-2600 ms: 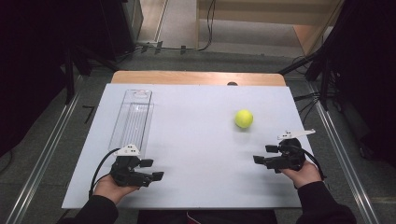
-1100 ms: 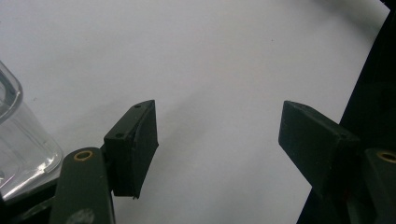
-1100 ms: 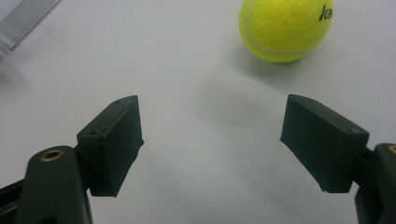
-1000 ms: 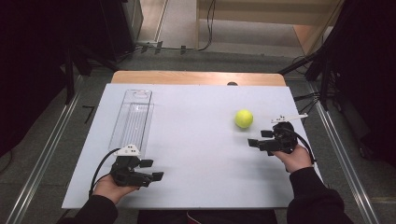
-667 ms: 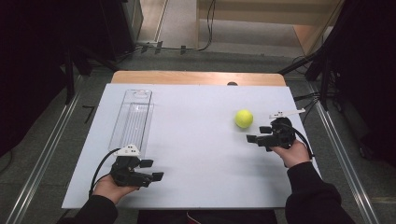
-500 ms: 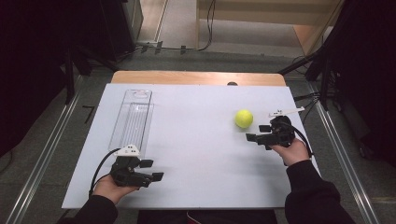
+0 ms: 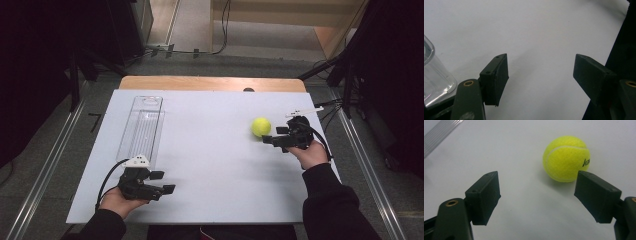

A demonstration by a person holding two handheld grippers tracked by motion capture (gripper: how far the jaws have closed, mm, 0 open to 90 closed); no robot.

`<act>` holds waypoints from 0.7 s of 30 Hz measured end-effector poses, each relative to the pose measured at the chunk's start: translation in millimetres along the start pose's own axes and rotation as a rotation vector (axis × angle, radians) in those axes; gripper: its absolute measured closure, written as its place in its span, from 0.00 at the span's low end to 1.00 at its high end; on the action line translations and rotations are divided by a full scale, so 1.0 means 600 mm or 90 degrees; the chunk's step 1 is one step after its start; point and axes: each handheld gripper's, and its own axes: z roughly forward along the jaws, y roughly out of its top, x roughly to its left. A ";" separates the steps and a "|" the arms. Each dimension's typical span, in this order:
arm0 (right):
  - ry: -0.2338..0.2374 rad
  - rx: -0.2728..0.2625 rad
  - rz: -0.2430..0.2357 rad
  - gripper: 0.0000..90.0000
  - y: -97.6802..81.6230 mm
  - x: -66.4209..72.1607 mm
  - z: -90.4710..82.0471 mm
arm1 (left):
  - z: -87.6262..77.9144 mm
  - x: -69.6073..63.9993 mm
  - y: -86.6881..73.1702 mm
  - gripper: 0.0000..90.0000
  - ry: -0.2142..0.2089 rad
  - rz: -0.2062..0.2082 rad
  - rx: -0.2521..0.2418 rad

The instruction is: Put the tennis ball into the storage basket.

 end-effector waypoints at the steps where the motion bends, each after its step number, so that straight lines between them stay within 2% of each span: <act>1: -0.003 0.001 0.001 0.21 0.002 -0.001 0.001 | 0.000 0.000 0.000 0.32 0.000 0.000 0.000; 14: -0.003 -0.007 0.009 0.21 0.030 -0.011 0.005 | 0.000 0.000 0.000 0.32 0.001 0.001 0.003; 21: -0.008 0.005 0.004 0.21 0.040 -0.015 0.018 | 0.000 0.000 0.000 0.32 0.000 0.000 0.002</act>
